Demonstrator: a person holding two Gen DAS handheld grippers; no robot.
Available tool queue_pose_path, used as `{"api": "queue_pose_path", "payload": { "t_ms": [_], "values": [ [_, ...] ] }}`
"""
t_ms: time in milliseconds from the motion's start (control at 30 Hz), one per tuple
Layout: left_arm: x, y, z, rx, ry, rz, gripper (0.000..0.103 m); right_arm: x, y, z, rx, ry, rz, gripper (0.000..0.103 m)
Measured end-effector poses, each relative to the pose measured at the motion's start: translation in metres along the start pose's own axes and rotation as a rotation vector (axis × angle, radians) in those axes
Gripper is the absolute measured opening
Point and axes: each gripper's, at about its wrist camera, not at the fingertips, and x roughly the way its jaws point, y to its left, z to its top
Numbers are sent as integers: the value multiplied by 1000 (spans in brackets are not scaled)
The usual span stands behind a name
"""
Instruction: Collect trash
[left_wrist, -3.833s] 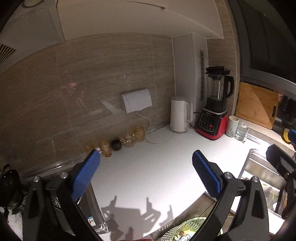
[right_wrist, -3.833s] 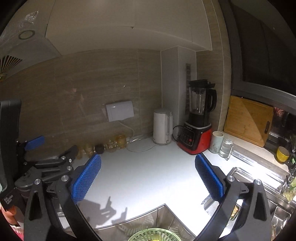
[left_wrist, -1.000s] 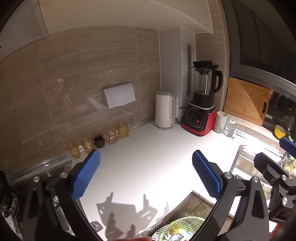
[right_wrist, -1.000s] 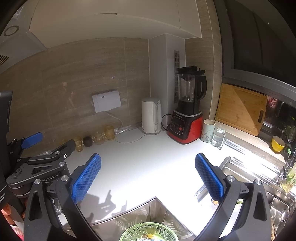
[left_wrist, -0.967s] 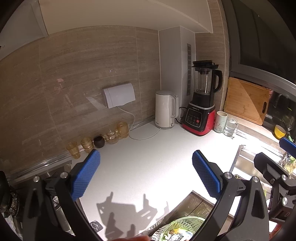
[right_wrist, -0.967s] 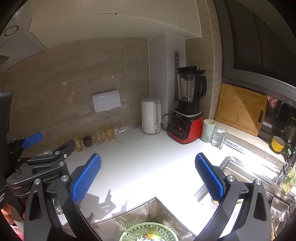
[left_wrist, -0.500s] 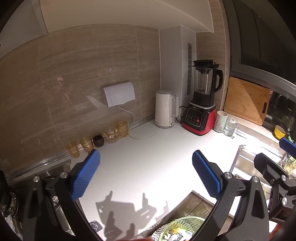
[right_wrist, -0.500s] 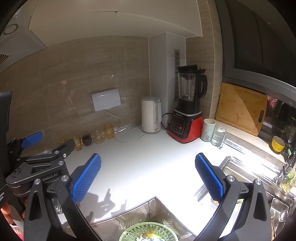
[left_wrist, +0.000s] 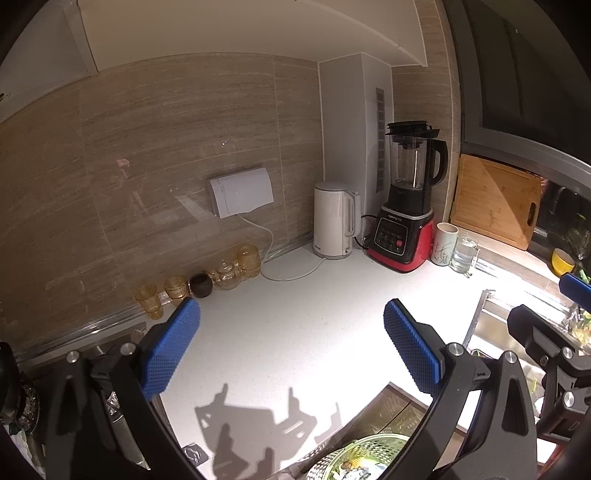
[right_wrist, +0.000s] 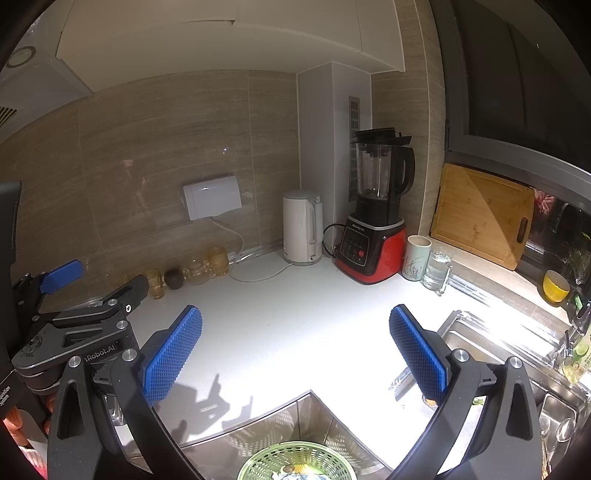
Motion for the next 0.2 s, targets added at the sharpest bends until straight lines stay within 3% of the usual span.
{"api": "queue_pose_path", "payload": {
  "t_ms": [200],
  "values": [
    [-1, -1, 0, -9, 13, -10, 95, 0, 0, 0, -1, 1, 2, 101]
  ]
}}
